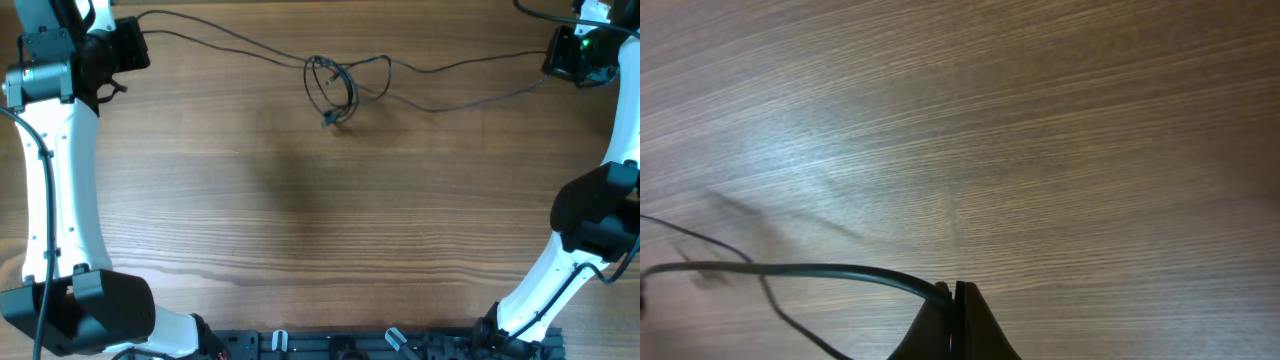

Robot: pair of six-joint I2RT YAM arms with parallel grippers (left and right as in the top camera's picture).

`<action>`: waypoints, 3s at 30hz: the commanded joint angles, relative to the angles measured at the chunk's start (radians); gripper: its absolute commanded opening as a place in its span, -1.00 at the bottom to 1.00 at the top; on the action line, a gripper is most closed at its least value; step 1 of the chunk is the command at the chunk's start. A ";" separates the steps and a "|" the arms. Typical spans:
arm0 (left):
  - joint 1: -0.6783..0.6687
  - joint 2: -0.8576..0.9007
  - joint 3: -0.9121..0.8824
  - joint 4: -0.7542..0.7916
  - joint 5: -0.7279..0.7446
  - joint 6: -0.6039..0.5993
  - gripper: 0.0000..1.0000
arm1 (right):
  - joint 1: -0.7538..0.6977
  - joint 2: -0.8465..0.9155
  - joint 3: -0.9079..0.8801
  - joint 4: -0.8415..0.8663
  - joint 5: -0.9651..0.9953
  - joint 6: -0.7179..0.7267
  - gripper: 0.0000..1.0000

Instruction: Untangle cables

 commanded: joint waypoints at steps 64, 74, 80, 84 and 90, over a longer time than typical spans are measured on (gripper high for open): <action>-0.387 -0.320 0.007 -0.043 0.220 -0.027 -0.92 | 0.565 0.328 -0.001 0.231 -0.354 -0.154 0.36; -0.387 -0.339 0.007 -0.042 0.220 -0.027 -0.92 | 0.578 0.352 -0.001 0.270 -0.357 -0.145 0.04; -0.387 -0.338 0.007 -0.038 0.220 -0.027 -0.92 | 0.592 0.352 -0.001 0.315 -0.415 -0.125 -0.40; -0.387 -0.339 0.007 -0.037 0.220 -0.027 -0.92 | 0.597 0.352 -0.001 0.331 -0.417 -0.101 -0.60; -0.387 -0.338 0.007 -0.036 0.220 -0.027 -0.92 | 0.597 0.352 -0.001 0.329 -0.417 -0.101 -0.91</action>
